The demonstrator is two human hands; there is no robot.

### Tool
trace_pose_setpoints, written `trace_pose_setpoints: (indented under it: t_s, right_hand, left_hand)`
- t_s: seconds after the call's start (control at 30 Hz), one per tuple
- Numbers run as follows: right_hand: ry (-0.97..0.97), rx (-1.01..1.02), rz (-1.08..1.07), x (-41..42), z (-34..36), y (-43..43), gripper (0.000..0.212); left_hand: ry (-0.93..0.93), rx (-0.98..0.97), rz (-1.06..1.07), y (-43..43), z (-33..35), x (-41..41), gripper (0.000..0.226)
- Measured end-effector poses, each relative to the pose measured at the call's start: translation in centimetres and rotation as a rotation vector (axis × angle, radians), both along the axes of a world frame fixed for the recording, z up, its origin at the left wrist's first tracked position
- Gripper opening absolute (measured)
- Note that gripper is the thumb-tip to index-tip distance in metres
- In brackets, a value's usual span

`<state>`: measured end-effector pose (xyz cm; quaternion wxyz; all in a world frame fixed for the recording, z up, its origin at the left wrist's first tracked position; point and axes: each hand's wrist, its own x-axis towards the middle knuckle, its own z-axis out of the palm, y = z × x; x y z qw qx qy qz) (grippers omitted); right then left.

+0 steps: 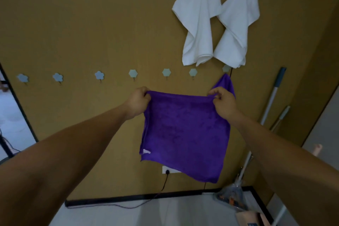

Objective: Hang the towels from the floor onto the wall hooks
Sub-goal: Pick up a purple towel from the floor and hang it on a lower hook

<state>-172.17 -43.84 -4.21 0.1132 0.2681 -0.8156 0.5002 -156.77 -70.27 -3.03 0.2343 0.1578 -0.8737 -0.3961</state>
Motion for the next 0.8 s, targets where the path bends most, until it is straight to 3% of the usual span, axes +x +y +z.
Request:
trace_pose_setpoints:
  t_s: [0.1,0.17,0.27,0.43,0.53,0.63,0.8]
  right_hand:
    - [-0.191,-0.101,0.078,-1.2,-0.1,0.6,0.024]
    - [-0.214,-0.010,0.139,-2.3,-0.2,1.5,0.036]
    - [-0.185,0.137,0.260,-4.1,-0.2,3.0,0.037]
    - [-0.123,0.171,0.268,-7.7,-0.5,4.0,0.021]
    - [-0.040,0.301,0.223,-9.1,-0.4,3.8,0.029]
    - [0.058,0.453,0.183,-10.7,-0.3,3.0,0.028]
    - [0.043,0.422,0.221,-13.4,-1.2,0.6,0.023]
  left_hand:
    - [0.033,0.163,0.065,1.9,-0.2,-2.3,0.019]
    - [0.047,0.202,0.058,2.9,-0.2,-3.8,0.022]
    - [0.053,0.238,-0.007,4.3,0.1,-5.9,0.021]
    - [-0.123,0.278,-0.208,6.4,0.7,-8.3,0.046]
    - [-0.209,0.243,-0.304,7.3,0.4,-10.1,0.038]
    - [-0.190,0.205,-0.268,7.6,-0.7,-12.3,0.031]
    - [-0.118,0.191,-0.206,6.1,-2.4,-16.0,0.025]
